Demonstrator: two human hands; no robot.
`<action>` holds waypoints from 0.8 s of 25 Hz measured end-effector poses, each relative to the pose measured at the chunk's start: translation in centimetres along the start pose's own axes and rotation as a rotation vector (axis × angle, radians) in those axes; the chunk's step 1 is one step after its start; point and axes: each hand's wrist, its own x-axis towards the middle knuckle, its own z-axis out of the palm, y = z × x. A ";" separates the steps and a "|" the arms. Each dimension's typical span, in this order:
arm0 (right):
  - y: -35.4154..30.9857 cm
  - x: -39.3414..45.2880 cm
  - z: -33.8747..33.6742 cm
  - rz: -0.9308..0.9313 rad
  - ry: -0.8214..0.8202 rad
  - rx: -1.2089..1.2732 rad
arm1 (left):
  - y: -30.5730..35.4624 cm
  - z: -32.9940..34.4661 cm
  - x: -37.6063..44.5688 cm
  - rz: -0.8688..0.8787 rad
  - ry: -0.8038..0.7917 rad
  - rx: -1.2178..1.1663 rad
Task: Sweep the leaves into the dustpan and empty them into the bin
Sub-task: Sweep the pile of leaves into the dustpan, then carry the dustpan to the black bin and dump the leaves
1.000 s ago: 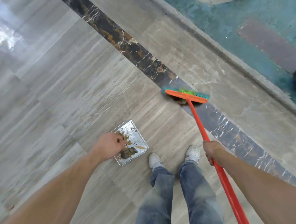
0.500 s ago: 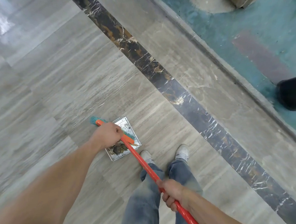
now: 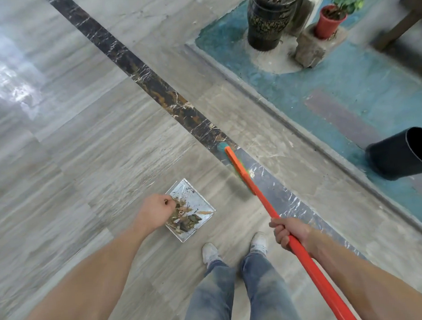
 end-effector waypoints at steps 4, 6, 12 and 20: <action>-5.1 -3.7 1.9 -0.329 0.079 -0.179 | 4.0 -2.6 0.0 0.085 0.102 -0.095; -7.2 -6.2 2.6 -0.444 0.096 -0.221 | 5.9 -4.1 0.1 0.112 0.148 -0.131; -15.1 -12.7 2.9 -0.713 0.295 -0.344 | 12.8 -9.1 2.5 0.196 0.245 -0.247; -29.0 -13.7 -0.5 -1.026 0.340 -0.295 | 24.2 -14.0 12.9 0.196 0.373 -0.295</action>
